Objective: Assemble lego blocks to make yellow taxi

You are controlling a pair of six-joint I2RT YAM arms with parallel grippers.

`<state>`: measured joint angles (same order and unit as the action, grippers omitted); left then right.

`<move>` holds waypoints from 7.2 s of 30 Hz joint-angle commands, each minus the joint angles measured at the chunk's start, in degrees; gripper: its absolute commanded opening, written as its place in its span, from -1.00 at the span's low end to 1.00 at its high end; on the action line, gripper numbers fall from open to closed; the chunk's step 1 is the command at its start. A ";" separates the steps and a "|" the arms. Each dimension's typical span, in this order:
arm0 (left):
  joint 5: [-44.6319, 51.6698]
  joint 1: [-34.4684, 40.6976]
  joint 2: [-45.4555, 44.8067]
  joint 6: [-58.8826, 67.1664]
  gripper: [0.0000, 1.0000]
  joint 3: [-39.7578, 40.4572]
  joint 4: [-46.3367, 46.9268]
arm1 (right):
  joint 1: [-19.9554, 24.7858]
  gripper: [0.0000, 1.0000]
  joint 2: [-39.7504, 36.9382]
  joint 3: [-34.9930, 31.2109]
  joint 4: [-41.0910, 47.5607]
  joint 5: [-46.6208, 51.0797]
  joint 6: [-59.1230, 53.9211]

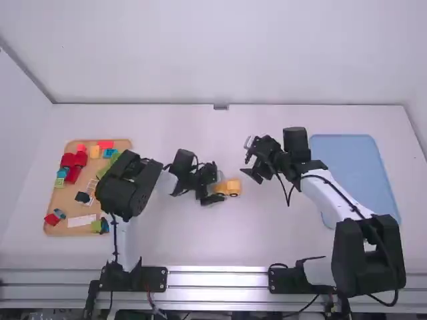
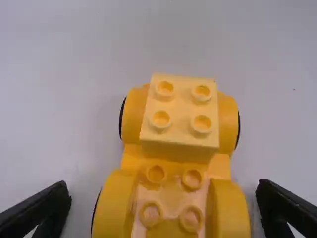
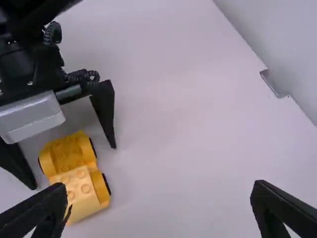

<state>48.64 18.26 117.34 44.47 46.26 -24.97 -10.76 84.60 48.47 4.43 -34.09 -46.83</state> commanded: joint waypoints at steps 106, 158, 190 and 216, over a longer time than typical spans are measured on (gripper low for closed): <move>-40.72 -50.49 17.90 -25.73 0.37 73.18 82.07 | -6.56 0.97 0.48 0.22 -14.97 8.44 4.00; -22.43 -44.76 -11.69 -18.03 -0.85 47.25 67.67 | -1.38 0.97 8.66 6.34 -28.41 -5.31 25.92; 25.92 -18.62 -21.31 -37.55 -0.90 -0.07 -18.97 | -10.36 0.30 34.25 30.71 -40.41 -55.32 38.03; 23.04 -17.00 -19.93 -42.58 -0.85 -0.20 -29.79 | -11.10 -0.11 34.25 31.08 -40.65 -55.30 38.12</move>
<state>72.66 0.58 97.30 2.50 44.56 -54.65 -21.21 117.95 77.73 -35.97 -85.49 -8.93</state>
